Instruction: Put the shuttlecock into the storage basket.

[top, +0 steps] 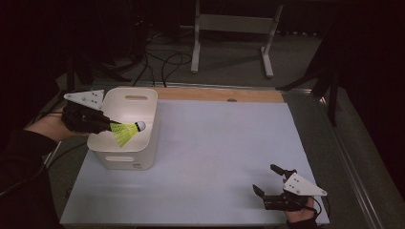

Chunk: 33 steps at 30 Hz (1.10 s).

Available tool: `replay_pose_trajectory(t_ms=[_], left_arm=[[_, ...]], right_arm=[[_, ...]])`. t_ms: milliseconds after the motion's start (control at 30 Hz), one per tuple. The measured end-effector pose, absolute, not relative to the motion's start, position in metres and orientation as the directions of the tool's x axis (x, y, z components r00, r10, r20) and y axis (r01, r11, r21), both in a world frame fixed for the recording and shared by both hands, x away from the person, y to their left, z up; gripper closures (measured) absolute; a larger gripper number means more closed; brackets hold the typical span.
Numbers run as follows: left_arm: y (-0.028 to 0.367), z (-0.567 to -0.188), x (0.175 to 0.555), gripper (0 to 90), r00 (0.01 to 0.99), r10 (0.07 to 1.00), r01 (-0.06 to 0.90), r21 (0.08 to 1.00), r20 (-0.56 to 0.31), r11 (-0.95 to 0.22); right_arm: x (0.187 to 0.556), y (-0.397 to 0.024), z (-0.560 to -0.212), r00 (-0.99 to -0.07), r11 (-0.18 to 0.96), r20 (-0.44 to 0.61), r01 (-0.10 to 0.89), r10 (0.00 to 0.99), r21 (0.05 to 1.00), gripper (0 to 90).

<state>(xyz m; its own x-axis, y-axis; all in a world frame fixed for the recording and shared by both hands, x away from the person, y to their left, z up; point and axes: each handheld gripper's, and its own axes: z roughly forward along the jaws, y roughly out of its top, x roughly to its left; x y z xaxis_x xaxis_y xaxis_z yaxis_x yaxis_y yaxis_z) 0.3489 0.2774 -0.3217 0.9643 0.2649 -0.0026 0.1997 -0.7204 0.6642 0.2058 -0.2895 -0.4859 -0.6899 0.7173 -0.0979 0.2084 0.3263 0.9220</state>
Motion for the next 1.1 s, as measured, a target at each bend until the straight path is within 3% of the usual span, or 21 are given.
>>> replay_pose_trajectory(t_ms=[400,1100], left_arm=[[0.282,-0.343,0.360,89.4,0.944,0.331,0.250,0.639,0.007,-0.728],[0.281,-0.368,0.368,89.3,0.931,0.363,0.267,0.609,0.038,-0.747]], right_arm=[[0.205,-0.290,-0.485,-0.690,0.328,-0.101,0.206,0.717,0.922,8.5],[0.205,-0.290,-0.485,-0.691,0.328,-0.100,0.206,0.716,0.922,8.5]])
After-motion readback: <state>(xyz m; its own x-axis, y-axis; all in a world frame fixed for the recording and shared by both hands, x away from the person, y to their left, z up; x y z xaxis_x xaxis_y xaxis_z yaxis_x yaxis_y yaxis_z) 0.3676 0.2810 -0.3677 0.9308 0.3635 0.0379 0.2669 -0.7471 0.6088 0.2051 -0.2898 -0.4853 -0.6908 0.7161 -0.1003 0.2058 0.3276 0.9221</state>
